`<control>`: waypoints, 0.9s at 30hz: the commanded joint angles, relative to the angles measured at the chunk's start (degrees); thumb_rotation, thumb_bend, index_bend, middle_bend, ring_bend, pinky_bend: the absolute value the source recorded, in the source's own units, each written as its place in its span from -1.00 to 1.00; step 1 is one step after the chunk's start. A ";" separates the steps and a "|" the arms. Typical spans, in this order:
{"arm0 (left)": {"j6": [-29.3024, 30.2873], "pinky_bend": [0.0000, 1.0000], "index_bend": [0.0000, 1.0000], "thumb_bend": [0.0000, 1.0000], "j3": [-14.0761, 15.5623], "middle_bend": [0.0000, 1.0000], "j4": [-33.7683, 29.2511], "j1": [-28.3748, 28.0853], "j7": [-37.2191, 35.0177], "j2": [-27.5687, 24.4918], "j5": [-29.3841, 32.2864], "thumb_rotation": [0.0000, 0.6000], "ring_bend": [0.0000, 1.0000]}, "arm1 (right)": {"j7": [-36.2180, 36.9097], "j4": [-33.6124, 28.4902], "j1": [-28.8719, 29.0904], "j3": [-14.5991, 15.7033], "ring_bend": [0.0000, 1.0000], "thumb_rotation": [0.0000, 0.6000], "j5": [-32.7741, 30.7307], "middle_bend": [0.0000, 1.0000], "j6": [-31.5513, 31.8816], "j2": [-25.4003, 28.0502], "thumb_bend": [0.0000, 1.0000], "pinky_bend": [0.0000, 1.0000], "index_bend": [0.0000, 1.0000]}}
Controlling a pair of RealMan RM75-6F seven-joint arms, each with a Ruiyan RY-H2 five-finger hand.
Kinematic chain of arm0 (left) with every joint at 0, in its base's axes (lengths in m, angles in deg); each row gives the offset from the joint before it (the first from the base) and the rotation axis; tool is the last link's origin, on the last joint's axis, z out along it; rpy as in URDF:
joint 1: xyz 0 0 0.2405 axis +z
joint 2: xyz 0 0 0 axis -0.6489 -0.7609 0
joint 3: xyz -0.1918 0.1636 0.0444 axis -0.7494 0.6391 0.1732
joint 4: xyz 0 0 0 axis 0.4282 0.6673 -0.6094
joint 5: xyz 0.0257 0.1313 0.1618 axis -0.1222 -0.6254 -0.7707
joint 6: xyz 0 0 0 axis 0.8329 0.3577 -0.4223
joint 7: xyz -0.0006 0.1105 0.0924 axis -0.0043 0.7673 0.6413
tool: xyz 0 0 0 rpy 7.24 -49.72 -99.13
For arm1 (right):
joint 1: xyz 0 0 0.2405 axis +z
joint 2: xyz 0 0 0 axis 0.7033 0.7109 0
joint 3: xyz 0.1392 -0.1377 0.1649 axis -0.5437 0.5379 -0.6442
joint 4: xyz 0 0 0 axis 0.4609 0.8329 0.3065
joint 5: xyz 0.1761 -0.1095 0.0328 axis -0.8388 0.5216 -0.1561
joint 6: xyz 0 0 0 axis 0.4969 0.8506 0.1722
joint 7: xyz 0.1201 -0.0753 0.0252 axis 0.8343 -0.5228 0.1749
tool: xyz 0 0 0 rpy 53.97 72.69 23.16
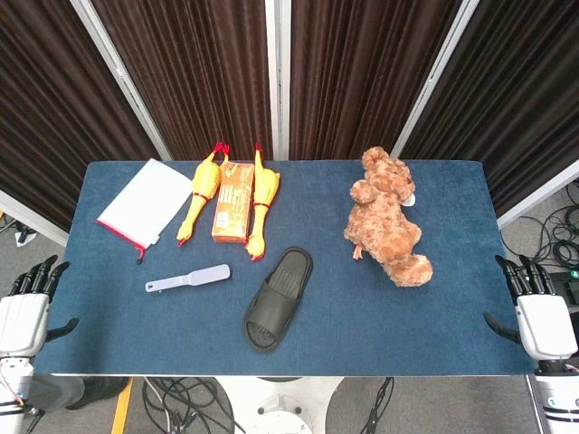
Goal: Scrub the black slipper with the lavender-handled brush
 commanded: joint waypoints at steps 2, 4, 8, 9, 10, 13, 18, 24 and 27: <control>-0.09 -0.60 -0.62 -0.91 0.19 -0.64 -0.03 0.16 -0.07 0.25 0.11 1.00 -0.72 | -0.06 0.03 0.02 0.04 -1.00 1.00 0.09 -0.72 -0.01 -0.14 -0.85 -0.82 -0.86; -0.22 -0.60 -0.62 -0.91 0.22 -0.64 -0.10 0.21 -0.06 0.39 0.35 1.00 -0.72 | -0.16 0.05 0.00 0.06 -1.00 1.00 0.09 -0.72 -0.02 -0.23 -0.85 -0.82 -0.86; -1.41 -0.60 -0.62 -0.91 0.31 -0.64 -0.61 -0.31 -0.14 0.11 0.41 1.00 -0.72 | -0.08 0.11 0.04 -0.03 -1.00 1.00 0.16 -0.72 0.10 -0.28 -0.85 -0.82 -0.87; -2.14 -0.60 -0.62 -0.92 0.30 -0.64 -0.86 -0.71 -0.07 -0.18 0.43 1.00 -0.72 | -0.12 0.11 0.08 -0.11 -1.00 1.00 0.16 -0.72 0.13 -0.24 -0.85 -0.82 -0.87; -2.92 -0.60 -0.62 -0.92 0.20 -0.64 -1.13 -1.22 0.00 -0.48 0.44 1.00 -0.72 | -0.24 0.08 0.14 -0.23 -1.00 1.00 0.14 -0.72 0.16 -0.17 -0.85 -0.82 -0.87; -6.09 -0.59 -0.61 -0.93 -0.73 -0.62 -1.56 -3.70 -1.01 -1.11 0.30 1.00 -0.72 | -0.82 -0.06 0.26 -0.65 -1.00 1.00 0.05 -0.72 0.46 0.15 -0.85 -0.82 -0.88; -15.07 -0.58 -0.58 -0.93 -3.22 -0.59 0.46 -10.46 -4.70 -0.67 1.05 1.00 -0.72 | -1.56 -0.45 0.42 -1.52 -1.00 1.00 -0.34 -0.72 1.04 0.89 -0.85 -0.82 -0.89; -29.67 -0.44 -0.51 -0.93 -5.09 -0.50 3.26 -19.22 -7.36 1.76 5.98 1.00 -0.62 | -2.23 -0.91 0.01 -1.73 -1.00 1.00 -0.61 -0.72 1.77 1.50 -0.85 -0.82 -0.89; -36.86 -0.37 -0.48 -0.93 -5.35 -0.44 4.05 -23.00 -6.48 2.75 10.20 1.00 -0.54 | -2.43 -1.10 -0.15 -1.77 -1.00 1.00 -0.93 -0.72 1.83 1.67 -0.85 -0.82 -0.89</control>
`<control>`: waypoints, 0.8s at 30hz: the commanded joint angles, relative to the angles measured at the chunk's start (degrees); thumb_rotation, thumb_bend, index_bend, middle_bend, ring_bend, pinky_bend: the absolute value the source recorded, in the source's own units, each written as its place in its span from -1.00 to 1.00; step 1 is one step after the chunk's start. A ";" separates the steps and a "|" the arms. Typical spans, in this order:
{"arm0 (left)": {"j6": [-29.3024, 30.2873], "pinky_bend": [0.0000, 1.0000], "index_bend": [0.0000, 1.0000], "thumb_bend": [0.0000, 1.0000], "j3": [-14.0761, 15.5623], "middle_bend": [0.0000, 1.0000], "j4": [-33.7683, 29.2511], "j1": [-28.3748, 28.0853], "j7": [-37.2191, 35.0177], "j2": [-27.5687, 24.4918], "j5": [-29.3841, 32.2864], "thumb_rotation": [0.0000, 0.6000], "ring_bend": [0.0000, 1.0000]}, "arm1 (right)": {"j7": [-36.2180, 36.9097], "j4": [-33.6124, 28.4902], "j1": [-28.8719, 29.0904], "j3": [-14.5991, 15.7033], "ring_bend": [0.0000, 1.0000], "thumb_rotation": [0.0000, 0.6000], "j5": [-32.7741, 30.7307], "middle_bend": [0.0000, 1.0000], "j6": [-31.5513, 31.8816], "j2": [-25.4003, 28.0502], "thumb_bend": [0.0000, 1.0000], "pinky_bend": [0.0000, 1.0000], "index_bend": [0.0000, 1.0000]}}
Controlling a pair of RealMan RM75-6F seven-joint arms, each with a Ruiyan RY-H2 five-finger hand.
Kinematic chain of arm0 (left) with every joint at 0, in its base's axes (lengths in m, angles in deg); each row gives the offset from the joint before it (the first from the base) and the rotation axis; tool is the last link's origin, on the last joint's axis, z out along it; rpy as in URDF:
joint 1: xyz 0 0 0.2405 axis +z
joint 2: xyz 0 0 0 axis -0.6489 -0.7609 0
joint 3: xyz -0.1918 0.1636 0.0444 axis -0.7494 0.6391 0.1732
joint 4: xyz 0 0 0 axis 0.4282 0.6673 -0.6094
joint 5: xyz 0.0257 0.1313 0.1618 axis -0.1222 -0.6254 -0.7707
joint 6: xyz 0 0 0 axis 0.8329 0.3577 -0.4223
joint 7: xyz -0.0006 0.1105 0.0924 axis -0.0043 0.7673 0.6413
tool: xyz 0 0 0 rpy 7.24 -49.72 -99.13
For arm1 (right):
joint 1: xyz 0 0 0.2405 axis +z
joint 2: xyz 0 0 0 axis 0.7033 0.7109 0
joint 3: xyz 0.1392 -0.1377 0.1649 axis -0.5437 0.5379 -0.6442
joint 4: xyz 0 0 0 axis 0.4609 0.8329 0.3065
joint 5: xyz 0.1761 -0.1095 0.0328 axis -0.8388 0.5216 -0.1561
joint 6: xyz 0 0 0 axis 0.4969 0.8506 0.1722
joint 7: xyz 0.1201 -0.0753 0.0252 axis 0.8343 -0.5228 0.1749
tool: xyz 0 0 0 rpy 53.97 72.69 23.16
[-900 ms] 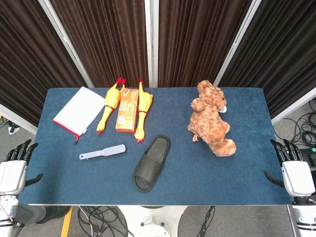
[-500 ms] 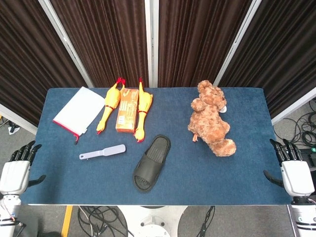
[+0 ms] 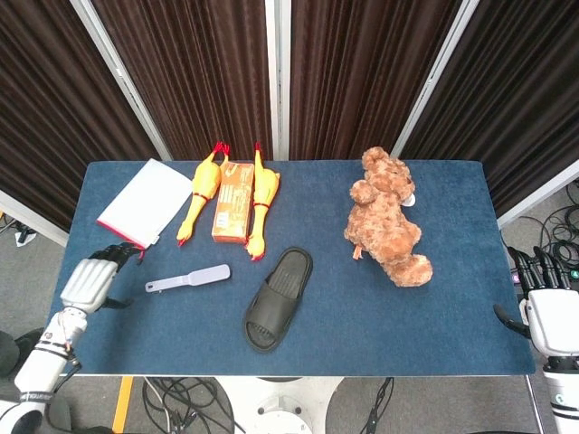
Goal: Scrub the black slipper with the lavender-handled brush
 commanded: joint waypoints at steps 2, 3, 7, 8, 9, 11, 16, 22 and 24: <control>-12.00 -0.33 -0.47 -0.92 -1.36 -0.41 2.72 -8.09 0.92 2.82 7.93 1.00 -0.52 | -0.13 -0.13 -0.22 0.01 -1.00 1.00 -0.33 -0.72 0.04 0.21 -0.85 -0.82 -0.89; -12.29 -0.32 -0.47 -0.92 -1.30 -0.41 3.12 -8.58 1.52 3.42 8.44 1.00 -0.52 | -0.14 -0.13 -0.28 0.03 -1.00 1.00 -0.39 -0.72 0.04 0.25 -0.85 -0.82 -0.89; -11.65 -0.33 -0.48 -0.92 -0.35 -0.41 4.48 -9.46 3.83 5.75 8.90 1.00 -0.52 | -0.14 -0.21 -0.46 0.07 -1.00 1.00 -0.66 -0.72 0.01 0.42 -0.85 -0.82 -0.89; -11.31 -0.34 -0.48 -0.92 0.03 -0.41 5.08 -9.56 4.41 6.46 8.88 1.00 -0.52 | -0.08 -0.21 -0.49 0.07 -1.00 1.00 -0.70 -0.72 0.02 0.44 -0.85 -0.82 -0.89; -11.17 -0.34 -0.48 -0.92 0.28 -0.41 5.77 -9.70 4.98 7.02 9.01 1.00 -0.52 | 0.00 -0.19 -0.52 0.08 -1.00 1.00 -0.73 -0.72 0.01 0.42 -0.85 -0.82 -0.89; -10.67 -0.35 -0.49 -0.92 0.85 -0.41 7.89 -10.01 6.92 8.61 9.66 1.00 -0.52 | 0.24 -0.14 -0.53 0.11 -1.00 1.00 -0.76 -0.72 -0.07 0.36 -0.85 -0.82 -0.89; -8.91 -0.35 -0.49 -0.92 1.10 -0.41 12.89 -10.37 10.51 12.38 12.15 1.00 -0.52 | 0.45 0.09 -0.73 0.18 -1.00 1.00 -0.59 -0.72 0.24 0.26 -0.85 -0.82 -0.89; -10.88 -0.35 -0.48 -0.92 0.72 -0.41 16.96 -11.32 9.76 14.11 14.94 1.00 -0.52 | 0.75 0.15 -1.10 0.38 -1.00 1.00 -0.51 -0.72 0.53 0.26 -0.85 -0.82 -0.89; -10.94 -0.35 -0.48 -0.92 0.76 -0.41 18.30 -11.60 9.66 14.54 14.94 1.00 -0.52 | 0.85 0.23 -1.25 0.46 -1.00 1.00 -0.46 -0.72 0.70 0.17 -0.85 -0.82 -0.89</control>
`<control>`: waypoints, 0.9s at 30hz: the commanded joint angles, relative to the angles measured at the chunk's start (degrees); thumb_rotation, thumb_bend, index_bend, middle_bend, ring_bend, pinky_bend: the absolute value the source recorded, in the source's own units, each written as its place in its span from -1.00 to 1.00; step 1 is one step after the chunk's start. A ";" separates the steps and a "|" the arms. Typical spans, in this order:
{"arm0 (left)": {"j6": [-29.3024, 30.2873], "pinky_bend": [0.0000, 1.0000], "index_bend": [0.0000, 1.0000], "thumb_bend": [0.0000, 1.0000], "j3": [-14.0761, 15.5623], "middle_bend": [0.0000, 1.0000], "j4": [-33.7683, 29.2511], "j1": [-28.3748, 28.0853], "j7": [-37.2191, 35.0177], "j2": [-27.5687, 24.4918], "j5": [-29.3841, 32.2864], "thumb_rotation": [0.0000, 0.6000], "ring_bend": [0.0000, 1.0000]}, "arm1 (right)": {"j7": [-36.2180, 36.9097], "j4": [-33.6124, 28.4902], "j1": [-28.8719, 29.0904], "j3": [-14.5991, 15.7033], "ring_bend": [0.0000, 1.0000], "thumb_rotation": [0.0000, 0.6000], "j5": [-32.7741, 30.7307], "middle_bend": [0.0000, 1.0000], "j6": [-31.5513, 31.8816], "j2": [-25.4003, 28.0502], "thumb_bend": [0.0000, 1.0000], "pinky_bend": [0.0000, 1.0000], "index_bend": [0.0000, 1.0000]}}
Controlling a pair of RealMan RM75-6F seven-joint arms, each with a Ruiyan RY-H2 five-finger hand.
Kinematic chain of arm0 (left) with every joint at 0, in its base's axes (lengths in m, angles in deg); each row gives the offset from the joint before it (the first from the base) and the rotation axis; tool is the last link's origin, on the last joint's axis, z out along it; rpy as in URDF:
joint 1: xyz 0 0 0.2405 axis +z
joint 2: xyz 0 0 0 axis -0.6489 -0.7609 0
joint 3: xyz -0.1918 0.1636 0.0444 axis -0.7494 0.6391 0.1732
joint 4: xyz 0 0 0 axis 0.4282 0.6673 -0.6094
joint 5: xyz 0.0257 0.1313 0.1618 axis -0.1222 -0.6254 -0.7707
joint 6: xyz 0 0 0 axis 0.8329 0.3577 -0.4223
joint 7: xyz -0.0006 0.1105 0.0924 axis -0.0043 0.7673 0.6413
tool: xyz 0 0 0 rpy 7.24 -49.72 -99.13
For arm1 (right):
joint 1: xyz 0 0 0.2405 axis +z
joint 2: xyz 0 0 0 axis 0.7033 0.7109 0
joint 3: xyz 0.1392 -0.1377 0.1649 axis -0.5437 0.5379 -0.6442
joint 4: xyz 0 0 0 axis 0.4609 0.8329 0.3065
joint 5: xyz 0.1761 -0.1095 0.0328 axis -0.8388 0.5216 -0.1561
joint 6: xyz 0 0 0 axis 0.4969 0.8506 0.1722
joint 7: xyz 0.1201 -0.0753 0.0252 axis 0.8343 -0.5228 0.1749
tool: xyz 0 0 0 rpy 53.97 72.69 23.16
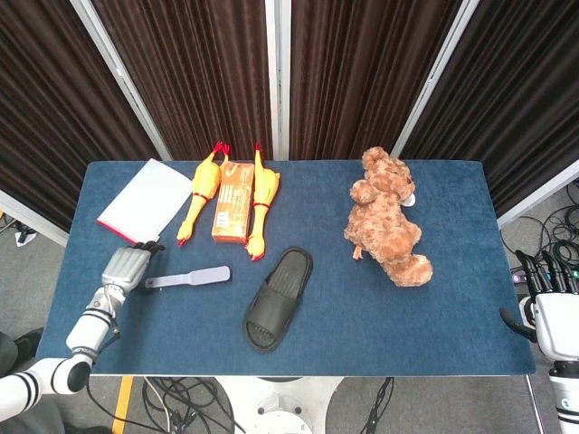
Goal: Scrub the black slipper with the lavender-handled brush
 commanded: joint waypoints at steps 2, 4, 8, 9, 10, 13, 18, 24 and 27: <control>0.02 -0.36 -0.48 -0.92 -0.34 -0.41 2.68 -0.69 -0.40 1.14 0.55 1.00 -0.52 | 0.15 0.15 -0.27 0.16 -1.00 1.00 0.02 -0.72 0.19 -0.14 -0.85 -0.82 -0.89; 0.45 -0.36 -0.48 -0.92 -0.71 -0.41 3.75 -0.80 -0.65 1.73 0.86 1.00 -0.52 | 0.24 0.22 -0.38 0.22 -1.00 1.00 -0.01 -0.72 0.23 -0.18 -0.85 -0.82 -0.89; 0.31 -0.35 -0.48 -0.92 -1.52 -0.41 6.47 -1.50 -1.06 2.89 1.71 1.00 -0.52 | 0.24 0.15 -0.59 0.18 -1.00 1.00 -0.21 -0.72 0.36 -0.18 -0.85 -0.82 -0.89; -0.03 -0.35 -0.48 -0.92 -1.54 -0.41 6.87 -1.71 -1.08 2.98 1.84 1.00 -0.52 | 0.24 0.14 -0.63 0.18 -1.00 1.00 -0.19 -0.72 0.43 -0.16 -0.85 -0.82 -0.89; -0.32 -0.35 -0.48 -0.92 -1.55 -0.41 7.10 -1.89 -1.10 2.98 1.88 1.00 -0.52 | 0.25 0.13 -0.66 0.18 -1.00 1.00 -0.15 -0.72 0.48 -0.15 -0.85 -0.82 -0.89; -1.27 -0.35 -0.48 -0.92 -0.97 -0.41 5.85 -2.17 -0.83 1.91 1.66 1.00 -0.52 | 0.35 0.17 -0.75 0.20 -1.00 1.00 -0.04 -0.71 0.61 -0.16 -0.85 -0.82 -0.89; -1.26 -0.35 -0.37 -0.92 0.93 -0.27 -1.39 -2.10 2.34 -1.99 1.26 1.00 -0.46 | 0.75 0.54 -0.73 0.25 -1.00 1.00 -0.19 -0.71 0.24 -0.37 -0.85 -0.82 -0.89; -1.47 -0.21 -0.15 -0.92 1.12 -0.06 -5.87 -2.61 5.28 -3.06 5.80 1.00 -0.25 | 1.26 1.03 -0.55 0.21 -1.00 1.00 -0.23 -0.71 -0.21 -0.49 -0.85 -0.82 -0.89; -2.68 -0.15 -0.11 -0.92 1.32 -0.02 -5.99 -3.49 6.35 -2.95 8.19 1.00 -0.21 | 1.53 1.20 -0.64 0.15 -1.00 1.00 -0.38 -0.71 -0.14 -0.49 -0.85 -0.82 -0.89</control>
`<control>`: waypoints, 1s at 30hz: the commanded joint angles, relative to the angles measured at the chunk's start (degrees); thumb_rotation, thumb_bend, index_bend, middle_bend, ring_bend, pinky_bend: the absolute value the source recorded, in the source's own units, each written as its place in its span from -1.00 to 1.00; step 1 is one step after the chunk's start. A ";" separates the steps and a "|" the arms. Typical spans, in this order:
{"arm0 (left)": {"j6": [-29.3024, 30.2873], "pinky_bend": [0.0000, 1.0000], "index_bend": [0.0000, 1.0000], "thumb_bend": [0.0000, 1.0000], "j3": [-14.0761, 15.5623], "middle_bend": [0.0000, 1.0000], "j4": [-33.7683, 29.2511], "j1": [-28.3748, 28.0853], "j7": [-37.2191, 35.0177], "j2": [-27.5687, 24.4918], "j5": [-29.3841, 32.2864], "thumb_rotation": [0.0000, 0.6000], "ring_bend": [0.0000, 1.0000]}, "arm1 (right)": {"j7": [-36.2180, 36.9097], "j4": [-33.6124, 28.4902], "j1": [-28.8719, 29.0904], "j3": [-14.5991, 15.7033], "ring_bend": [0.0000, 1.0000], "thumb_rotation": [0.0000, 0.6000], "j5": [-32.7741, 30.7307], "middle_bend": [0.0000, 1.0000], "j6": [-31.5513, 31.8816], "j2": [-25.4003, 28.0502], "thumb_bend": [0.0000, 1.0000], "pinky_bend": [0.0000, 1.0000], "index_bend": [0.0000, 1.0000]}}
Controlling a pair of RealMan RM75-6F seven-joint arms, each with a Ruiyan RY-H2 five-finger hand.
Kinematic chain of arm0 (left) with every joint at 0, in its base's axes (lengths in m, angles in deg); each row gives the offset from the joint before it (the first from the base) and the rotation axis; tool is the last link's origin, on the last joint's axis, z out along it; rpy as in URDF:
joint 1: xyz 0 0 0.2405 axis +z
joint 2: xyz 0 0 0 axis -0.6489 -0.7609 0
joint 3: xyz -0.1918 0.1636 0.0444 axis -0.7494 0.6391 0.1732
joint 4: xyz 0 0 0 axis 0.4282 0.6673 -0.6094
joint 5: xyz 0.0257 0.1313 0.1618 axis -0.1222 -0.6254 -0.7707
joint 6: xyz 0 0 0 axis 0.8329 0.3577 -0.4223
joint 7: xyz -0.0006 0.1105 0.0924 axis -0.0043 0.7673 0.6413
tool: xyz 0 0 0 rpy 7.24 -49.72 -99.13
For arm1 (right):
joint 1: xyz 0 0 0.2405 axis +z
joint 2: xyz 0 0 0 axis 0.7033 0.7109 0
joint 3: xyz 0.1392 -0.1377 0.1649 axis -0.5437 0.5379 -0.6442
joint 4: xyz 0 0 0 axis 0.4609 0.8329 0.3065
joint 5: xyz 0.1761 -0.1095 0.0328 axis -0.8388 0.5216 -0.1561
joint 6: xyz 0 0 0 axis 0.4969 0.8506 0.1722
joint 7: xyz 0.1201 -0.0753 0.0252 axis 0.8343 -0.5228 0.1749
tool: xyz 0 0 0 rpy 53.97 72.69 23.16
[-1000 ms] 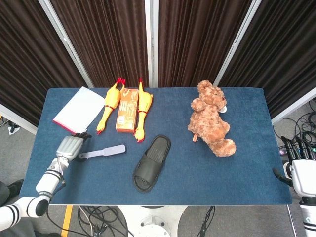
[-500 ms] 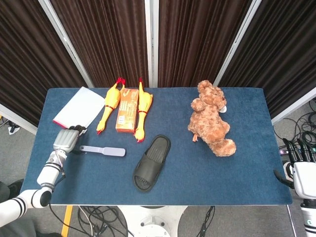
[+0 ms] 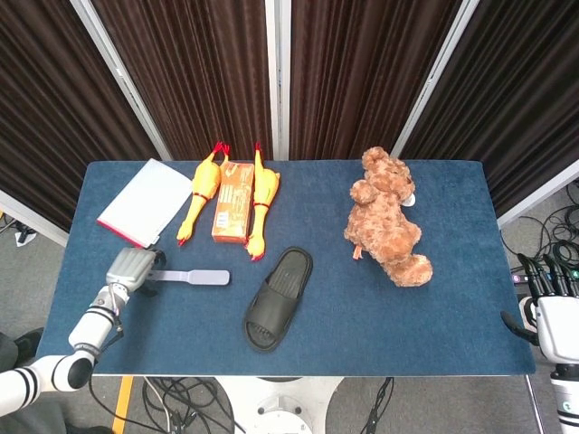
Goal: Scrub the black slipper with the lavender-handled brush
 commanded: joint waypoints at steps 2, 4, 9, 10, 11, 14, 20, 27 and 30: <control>-1.68 -0.09 -0.11 -0.92 0.46 0.01 -0.63 -1.45 2.06 -0.08 3.85 1.00 -0.17 | 0.21 0.20 -0.12 -0.04 -1.00 1.00 -0.22 -0.71 0.01 -0.04 -0.85 -0.82 -0.89; -2.39 -0.04 -0.10 -0.92 0.55 0.02 -0.77 -1.88 2.11 0.00 5.07 1.00 -0.16 | 0.27 0.29 -0.14 -0.03 -1.00 1.00 -0.27 -0.71 -0.03 -0.09 -0.85 -0.82 -0.89; -3.41 -0.02 -0.09 -0.92 0.62 0.06 -0.81 -2.58 0.71 0.32 5.89 1.00 -0.12 | 0.56 0.58 0.00 -0.04 -1.00 1.00 -0.51 -0.71 -0.57 -0.19 -0.85 -0.82 -0.89; -3.95 -0.02 -0.09 -0.92 0.62 0.06 -0.64 -2.74 0.08 0.45 6.03 1.00 -0.12 | 0.55 0.66 0.02 -0.05 -1.00 1.00 -0.59 -0.71 -0.67 -0.22 -0.85 -0.82 -0.89; -4.41 -0.02 -0.09 -0.92 0.61 0.07 -0.39 -2.90 -0.35 0.59 6.19 1.00 -0.12 | 0.61 0.71 0.03 -0.04 -1.00 1.00 -0.61 -0.71 -0.73 -0.24 -0.85 -0.82 -0.89; -5.75 -0.02 -0.08 -0.92 0.99 0.07 0.83 -3.74 -0.55 1.00 6.70 1.00 -0.12 | 0.74 0.89 0.08 -0.07 -1.00 1.00 -0.69 -0.70 -0.88 -0.31 -0.85 -0.82 -0.89; -6.65 0.09 0.03 -0.92 1.26 0.19 0.32 -4.28 -2.42 0.96 6.25 1.00 0.04 | 0.80 1.17 0.22 -0.13 -1.00 1.00 -1.23 -0.70 -1.52 -0.51 -0.85 -0.82 -0.89; -10.91 0.16 0.08 -0.88 2.06 0.25 0.02 -5.85 -4.59 -0.21 6.86 1.00 0.09 | 0.95 1.21 0.38 -0.19 -1.00 1.00 -1.44 -0.69 -1.93 -0.59 -0.85 -0.82 -0.88; -12.49 0.23 0.08 -0.73 2.52 0.26 -0.55 -6.58 -5.31 -0.96 6.99 1.00 0.10 | 1.33 1.11 0.42 -0.12 -1.00 1.00 -1.41 -0.69 -2.11 -0.59 -0.85 -0.82 -0.89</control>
